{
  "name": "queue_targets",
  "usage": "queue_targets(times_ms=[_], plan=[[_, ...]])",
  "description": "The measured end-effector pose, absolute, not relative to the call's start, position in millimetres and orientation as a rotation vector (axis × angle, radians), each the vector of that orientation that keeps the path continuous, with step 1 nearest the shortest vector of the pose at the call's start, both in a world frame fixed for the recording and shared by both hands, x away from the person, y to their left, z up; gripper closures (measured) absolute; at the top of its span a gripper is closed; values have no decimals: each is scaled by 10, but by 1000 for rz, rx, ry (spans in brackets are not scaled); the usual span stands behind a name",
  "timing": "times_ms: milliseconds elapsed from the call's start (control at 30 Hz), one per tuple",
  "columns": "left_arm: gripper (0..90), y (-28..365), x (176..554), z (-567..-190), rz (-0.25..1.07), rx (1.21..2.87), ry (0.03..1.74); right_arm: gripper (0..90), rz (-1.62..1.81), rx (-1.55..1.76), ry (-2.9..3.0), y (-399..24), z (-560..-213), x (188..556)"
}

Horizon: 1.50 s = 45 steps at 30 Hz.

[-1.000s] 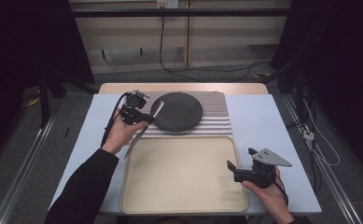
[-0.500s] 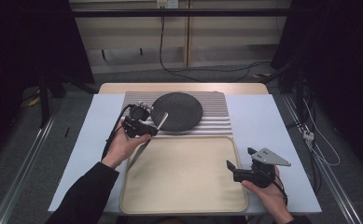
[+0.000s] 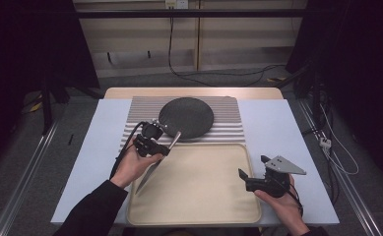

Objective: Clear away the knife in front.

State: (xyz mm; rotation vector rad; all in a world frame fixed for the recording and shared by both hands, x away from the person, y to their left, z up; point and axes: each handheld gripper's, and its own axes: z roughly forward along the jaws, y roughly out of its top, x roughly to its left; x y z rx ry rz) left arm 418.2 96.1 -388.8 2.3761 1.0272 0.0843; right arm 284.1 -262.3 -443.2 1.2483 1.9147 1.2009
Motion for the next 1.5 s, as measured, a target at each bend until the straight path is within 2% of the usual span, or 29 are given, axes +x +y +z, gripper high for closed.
queue_targets(times_ms=[900, 1500], plan=[[797, 933, 4016, -4273, 45, 2446, 1082, 72, 1202, 1243, 1920, -2621, -4431, 2841], [784, 970, 3894, -4314, 131, 2452, 1019, 71, 1199, 1234, 1923, -2618, -4430, 2831]])
